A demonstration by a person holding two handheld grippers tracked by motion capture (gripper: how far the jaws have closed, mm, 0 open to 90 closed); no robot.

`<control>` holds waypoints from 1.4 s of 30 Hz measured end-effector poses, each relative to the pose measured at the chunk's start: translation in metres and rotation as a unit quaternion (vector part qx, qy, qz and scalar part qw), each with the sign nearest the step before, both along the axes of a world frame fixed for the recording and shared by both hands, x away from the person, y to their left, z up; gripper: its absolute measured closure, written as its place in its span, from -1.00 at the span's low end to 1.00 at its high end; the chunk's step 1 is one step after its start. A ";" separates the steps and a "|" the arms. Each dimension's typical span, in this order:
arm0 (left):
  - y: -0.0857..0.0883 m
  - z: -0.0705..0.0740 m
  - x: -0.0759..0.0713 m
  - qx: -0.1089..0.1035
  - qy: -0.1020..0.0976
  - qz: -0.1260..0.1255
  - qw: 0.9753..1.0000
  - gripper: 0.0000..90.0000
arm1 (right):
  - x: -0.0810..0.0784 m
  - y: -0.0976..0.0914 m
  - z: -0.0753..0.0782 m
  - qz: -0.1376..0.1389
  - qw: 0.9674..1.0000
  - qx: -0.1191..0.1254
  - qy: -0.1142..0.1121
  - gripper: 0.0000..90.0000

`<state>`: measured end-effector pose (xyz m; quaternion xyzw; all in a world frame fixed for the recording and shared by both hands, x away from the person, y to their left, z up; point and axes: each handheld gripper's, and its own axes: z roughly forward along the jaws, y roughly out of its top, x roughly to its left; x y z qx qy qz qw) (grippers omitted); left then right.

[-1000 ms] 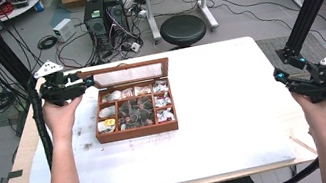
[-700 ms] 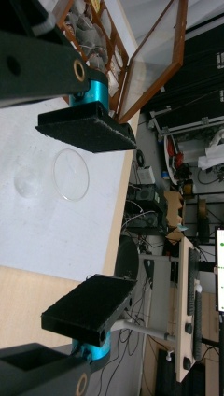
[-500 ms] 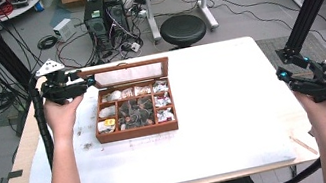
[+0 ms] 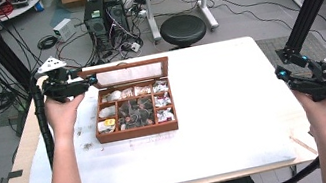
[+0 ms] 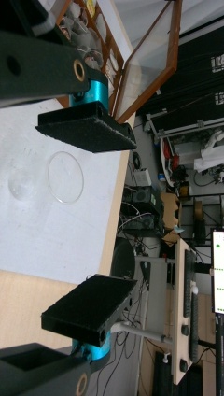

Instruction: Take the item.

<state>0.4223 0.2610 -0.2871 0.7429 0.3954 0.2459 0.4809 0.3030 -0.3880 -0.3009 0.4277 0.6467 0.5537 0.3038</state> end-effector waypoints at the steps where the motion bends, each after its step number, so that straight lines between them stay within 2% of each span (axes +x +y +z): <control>1: -0.001 0.000 0.000 -0.001 -0.001 0.001 1.000 -0.17 | 0.001 0.001 0.000 0.001 1.000 0.000 0.000 -0.37; 4: 0.000 0.000 0.001 -0.001 0.000 0.001 1.000 -0.18 | 0.002 0.001 0.000 0.002 1.000 0.002 -0.001 -0.37; 10: 0.001 0.000 0.004 -0.016 0.008 0.002 1.000 -0.21 | 0.005 0.006 0.002 0.008 1.000 0.002 -0.005 -0.37; 14: -0.002 0.000 0.005 -0.014 0.008 0.003 1.000 -0.26 | 0.006 0.009 0.003 0.012 1.000 0.004 -0.006 -0.37; 22: -0.003 0.000 0.006 -0.011 0.011 0.003 1.000 -0.29 | 0.010 0.012 0.002 0.017 1.000 0.007 0.002 -0.37; 28: -0.003 0.000 0.008 -0.016 0.011 0.006 1.000 -0.30 | 0.011 0.016 0.002 0.023 1.000 0.006 0.003 -0.37; 31: -0.003 0.000 0.008 -0.018 0.015 0.005 1.000 -0.30 | 0.014 0.021 0.002 0.032 0.999 0.016 0.017 -0.37; 36: -0.002 -0.001 0.008 -0.022 0.017 0.004 1.000 -0.31 | 0.018 0.036 0.003 0.069 0.997 0.015 0.014 -0.41; 37: -0.002 -0.001 0.008 -0.022 0.017 0.003 1.000 -0.31 | 0.020 0.049 0.006 0.094 0.995 0.009 0.013 -0.43; 39: -0.003 -0.001 0.008 -0.021 0.017 0.003 1.000 -0.31 | 0.021 0.053 0.007 0.104 0.994 0.008 0.013 -0.44; 40: -0.003 -0.001 0.008 -0.018 0.017 0.003 1.000 -0.32 | 0.024 0.068 0.010 0.138 0.990 0.010 0.011 -0.44; 41: -0.003 -0.001 0.008 -0.018 0.017 0.002 1.000 -0.32 | 0.024 0.068 0.010 0.138 0.990 0.010 0.011 -0.44; 42: -0.003 -0.001 0.008 -0.018 0.018 0.002 1.000 -0.32 | 0.026 0.074 0.011 0.150 0.989 0.010 0.012 -0.45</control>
